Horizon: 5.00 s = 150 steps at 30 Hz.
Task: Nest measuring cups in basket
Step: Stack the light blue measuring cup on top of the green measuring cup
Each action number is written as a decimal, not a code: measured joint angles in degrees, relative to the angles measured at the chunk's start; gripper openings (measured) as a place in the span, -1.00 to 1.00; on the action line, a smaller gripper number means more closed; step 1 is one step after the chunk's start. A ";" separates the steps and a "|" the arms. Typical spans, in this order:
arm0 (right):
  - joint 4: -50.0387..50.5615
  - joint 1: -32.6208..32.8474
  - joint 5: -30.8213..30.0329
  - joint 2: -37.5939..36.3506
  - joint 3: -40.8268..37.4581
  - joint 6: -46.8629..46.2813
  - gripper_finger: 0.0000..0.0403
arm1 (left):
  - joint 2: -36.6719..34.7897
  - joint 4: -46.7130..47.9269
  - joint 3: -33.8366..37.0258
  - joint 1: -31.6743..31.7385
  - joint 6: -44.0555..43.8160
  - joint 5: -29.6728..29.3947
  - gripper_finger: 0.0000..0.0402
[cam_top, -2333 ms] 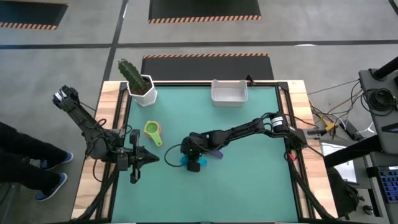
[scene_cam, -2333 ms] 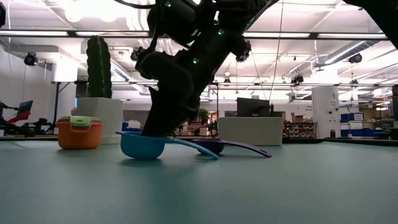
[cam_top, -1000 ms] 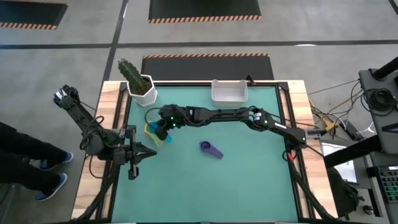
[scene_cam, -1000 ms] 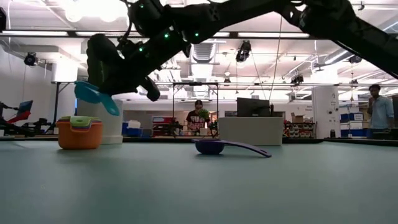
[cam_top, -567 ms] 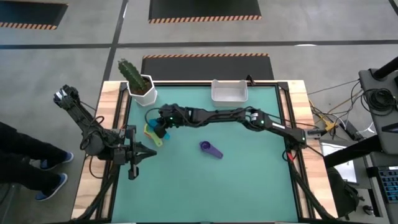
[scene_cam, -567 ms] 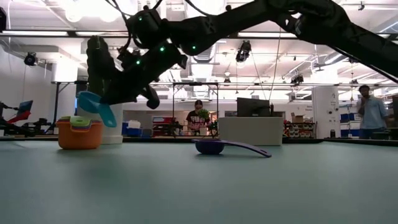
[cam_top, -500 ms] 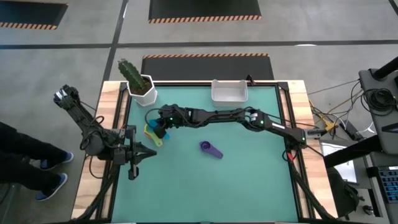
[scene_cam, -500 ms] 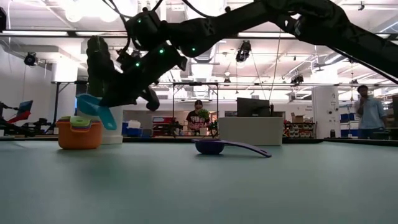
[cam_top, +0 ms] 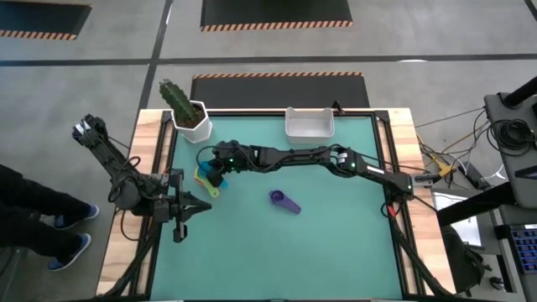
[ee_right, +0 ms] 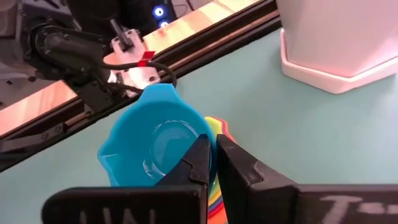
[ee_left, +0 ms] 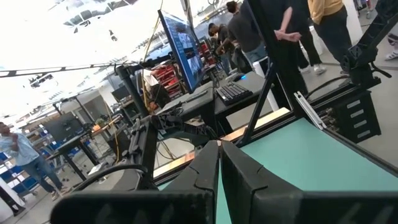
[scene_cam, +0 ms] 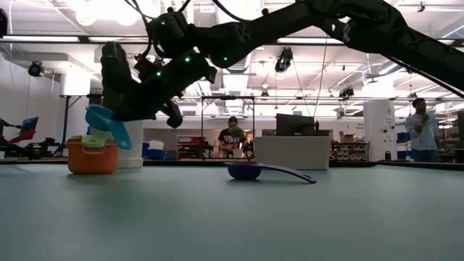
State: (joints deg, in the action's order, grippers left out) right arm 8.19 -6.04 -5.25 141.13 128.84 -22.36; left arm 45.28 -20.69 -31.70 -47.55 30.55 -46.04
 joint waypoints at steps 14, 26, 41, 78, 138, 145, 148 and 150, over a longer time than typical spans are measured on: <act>-1.28 0.29 1.18 0.01 -0.28 2.64 -0.85 | 0.00 -0.02 0.00 0.00 0.02 0.02 -1.00; -1.30 0.42 1.20 0.01 -0.35 2.81 -0.51 | 0.00 -0.02 0.00 0.00 0.02 0.02 -1.00; 13.09 -1.04 8.23 -5.95 2.56 14.96 -0.40 | 0.00 2.86 0.01 -0.25 -7.42 -10.18 -1.00; -19.56 -3.92 13.22 -17.43 -33.54 32.38 -0.96 | 24.43 54.52 0.63 -0.24 -95.12 8.44 -1.00; -43.25 1.78 14.22 -7.97 -40.18 27.56 -0.96 | 37.53 60.74 0.72 2.29 -107.82 -1.60 -1.00; -44.30 2.47 13.04 -7.89 -40.19 25.32 -0.96 | 37.51 60.57 0.72 2.29 -108.10 -3.00 -1.00; -44.57 2.67 12.67 -7.84 -40.17 25.13 -0.96 | 37.51 60.52 0.72 2.29 -108.10 -3.04 -1.00; -44.60 2.77 12.66 -7.82 -39.95 24.67 -0.96 | 37.51 60.35 0.72 2.29 -108.10 -3.11 -1.00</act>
State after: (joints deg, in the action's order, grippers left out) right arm -36.41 -3.27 7.41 133.32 88.88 2.31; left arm 82.78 39.66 -30.98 -45.25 -77.56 -49.14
